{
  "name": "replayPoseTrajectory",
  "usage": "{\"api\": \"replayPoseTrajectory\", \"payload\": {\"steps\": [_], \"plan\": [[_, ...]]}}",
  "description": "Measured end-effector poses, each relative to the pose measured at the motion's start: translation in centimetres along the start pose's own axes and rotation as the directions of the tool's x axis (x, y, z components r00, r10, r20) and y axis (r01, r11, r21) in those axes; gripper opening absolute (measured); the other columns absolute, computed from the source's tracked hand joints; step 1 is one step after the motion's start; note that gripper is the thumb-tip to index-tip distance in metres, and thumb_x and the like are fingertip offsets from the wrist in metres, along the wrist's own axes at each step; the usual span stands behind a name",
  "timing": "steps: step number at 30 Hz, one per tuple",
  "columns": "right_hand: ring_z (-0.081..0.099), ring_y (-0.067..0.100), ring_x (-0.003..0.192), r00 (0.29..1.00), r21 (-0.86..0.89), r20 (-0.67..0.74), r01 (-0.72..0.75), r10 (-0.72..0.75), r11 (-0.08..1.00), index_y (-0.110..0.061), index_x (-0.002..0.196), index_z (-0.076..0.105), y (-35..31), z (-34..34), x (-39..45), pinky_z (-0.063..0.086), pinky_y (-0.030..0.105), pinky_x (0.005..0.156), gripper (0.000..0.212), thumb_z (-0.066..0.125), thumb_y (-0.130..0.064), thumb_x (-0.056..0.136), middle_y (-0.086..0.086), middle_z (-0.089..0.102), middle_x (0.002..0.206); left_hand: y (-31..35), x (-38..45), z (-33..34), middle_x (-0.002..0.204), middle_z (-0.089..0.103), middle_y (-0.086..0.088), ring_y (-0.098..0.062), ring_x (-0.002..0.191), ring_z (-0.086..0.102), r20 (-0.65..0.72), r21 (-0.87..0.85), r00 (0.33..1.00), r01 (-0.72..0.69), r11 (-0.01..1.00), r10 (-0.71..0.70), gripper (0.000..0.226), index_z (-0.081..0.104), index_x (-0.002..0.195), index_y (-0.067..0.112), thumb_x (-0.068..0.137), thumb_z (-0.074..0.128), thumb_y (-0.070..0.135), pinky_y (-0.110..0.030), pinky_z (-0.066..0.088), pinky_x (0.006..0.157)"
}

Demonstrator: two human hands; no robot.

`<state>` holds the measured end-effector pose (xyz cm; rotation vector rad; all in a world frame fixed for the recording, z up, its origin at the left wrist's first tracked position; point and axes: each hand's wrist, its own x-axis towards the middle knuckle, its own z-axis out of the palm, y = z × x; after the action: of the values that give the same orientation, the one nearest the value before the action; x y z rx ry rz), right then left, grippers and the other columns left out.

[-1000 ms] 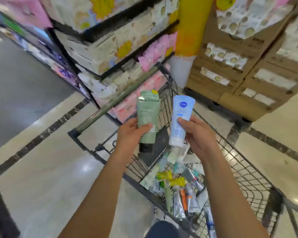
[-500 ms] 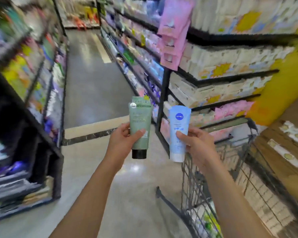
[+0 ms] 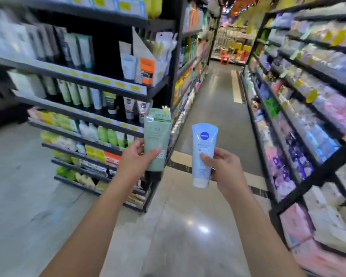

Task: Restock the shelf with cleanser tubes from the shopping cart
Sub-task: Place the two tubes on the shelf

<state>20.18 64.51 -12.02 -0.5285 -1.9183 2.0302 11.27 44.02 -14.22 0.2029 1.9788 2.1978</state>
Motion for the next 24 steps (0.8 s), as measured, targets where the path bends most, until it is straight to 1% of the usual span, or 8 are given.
{"api": "replayPoseTrajectory", "payload": {"steps": [3, 5, 7, 11, 14, 16, 21, 24], "plan": [[0.07, 0.02, 0.071, 0.992, 0.01, 0.121, -0.031, 0.03, 0.999, -0.006, 0.11, 0.07, 0.4, 6.7, 4.0, 0.054, 0.024, 0.054, 0.023, 0.068, -0.001, 0.088, 0.009, 0.075, 0.092, 0.3, 2.2, -5.8, 0.107, 0.074, 0.005, -0.011, 0.094, 0.073, -0.118, 0.021, 0.993, 0.003, 1.0, 0.0, 0.032, 0.061, 0.117, 0.023, 0.088, 0.074, 0.02, -0.03, 0.059, 0.079], [0.071, 0.02, 0.073, 0.98, 0.024, 0.193, -0.052, 0.046, 0.998, -0.007, 0.112, 0.069, 0.9, 11.3, 6.7, 0.052, 0.023, 0.052, 0.023, 0.068, -0.003, 0.089, 0.009, 0.075, 0.095, 0.6, 3.8, -9.3, 0.108, 0.073, 0.005, -0.01, 0.093, 0.072, -0.204, 0.031, 0.979, 0.011, 0.999, -0.005, 0.034, 0.06, 0.118, 0.023, 0.087, 0.074, 0.02, -0.029, 0.059, 0.078], [0.072, 0.02, 0.077, 0.968, 0.027, 0.246, -0.062, 0.053, 0.998, -0.007, 0.113, 0.069, 1.4, 15.6, 9.2, 0.054, 0.025, 0.056, 0.023, 0.068, -0.005, 0.09, 0.008, 0.076, 0.098, 0.9, 5.4, -12.4, 0.108, 0.073, 0.004, -0.012, 0.095, 0.072, -0.276, 0.039, 0.961, 0.033, 0.999, -0.021, 0.035, 0.059, 0.118, 0.023, 0.087, 0.074, 0.019, -0.032, 0.059, 0.08], [0.073, 0.026, 0.091, 0.946, 0.01, 0.317, -0.071, 0.064, 0.997, -0.006, 0.116, 0.069, 2.4, 23.8, 14.0, 0.058, 0.036, 0.072, 0.026, 0.068, -0.004, 0.09, 0.007, 0.076, 0.103, 1.7, 8.6, -18.5, 0.109, 0.074, 0.002, -0.016, 0.098, 0.071, -0.356, 0.065, 0.934, 0.054, 0.996, -0.027, 0.034, 0.061, 0.119, 0.022, 0.087, 0.074, 0.018, -0.035, 0.058, 0.081], [0.074, 0.017, 0.086, 0.917, -0.015, 0.393, -0.068, 0.068, 0.998, -0.013, 0.11, 0.069, 2.6, 29.1, 16.2, 0.056, 0.027, 0.064, 0.02, 0.066, -0.005, 0.092, 0.001, 0.076, 0.1, 1.9, 10.7, -22.7, 0.109, 0.073, 0.001, -0.018, 0.098, 0.071, -0.431, 0.044, 0.902, 0.039, 0.998, -0.017, 0.03, 0.062, 0.114, 0.023, 0.087, 0.073, 0.015, -0.036, 0.058, 0.082], [0.073, 0.014, 0.088, 0.9, -0.035, 0.431, -0.062, 0.071, 0.997, -0.019, 0.105, 0.069, 2.7, 32.1, 17.0, 0.055, 0.024, 0.065, 0.019, 0.066, -0.005, 0.092, -0.002, 0.076, 0.099, 1.8, 11.7, -25.2, 0.112, 0.073, -0.002, -0.019, 0.1, 0.071, -0.476, 0.026, 0.879, 0.036, 0.999, -0.019, 0.032, 0.062, 0.116, 0.019, 0.087, 0.074, 0.014, -0.038, 0.058, 0.085], [0.072, 0.018, 0.094, 0.872, -0.072, 0.479, -0.071, 0.097, 0.995, -0.011, 0.114, 0.068, 3.5, 39.4, 18.9, 0.054, 0.025, 0.07, 0.024, 0.067, -0.003, 0.091, 0.003, 0.076, 0.104, 1.2, 14.3, -31.2, 0.108, 0.074, 0.0, -0.019, 0.098, 0.071, -0.547, 0.006, 0.837, 0.01, 1.0, -0.005, 0.028, 0.064, 0.113, 0.018, 0.087, 0.073, 0.011, -0.037, 0.058, 0.085], [0.072, 0.016, 0.093, 0.874, -0.087, 0.475, -0.072, 0.105, 0.994, -0.013, 0.111, 0.066, 4.1, 43.6, 19.9, 0.054, 0.026, 0.072, 0.024, 0.07, -0.004, 0.089, 0.003, 0.075, 0.104, 0.6, 16.1, -35.2, 0.108, 0.074, -0.001, -0.016, 0.095, 0.072, -0.555, -0.01, 0.832, 0.001, 1.0, -0.007, 0.031, 0.063, 0.116, 0.015, 0.087, 0.072, 0.01, -0.035, 0.059, 0.081]]}}
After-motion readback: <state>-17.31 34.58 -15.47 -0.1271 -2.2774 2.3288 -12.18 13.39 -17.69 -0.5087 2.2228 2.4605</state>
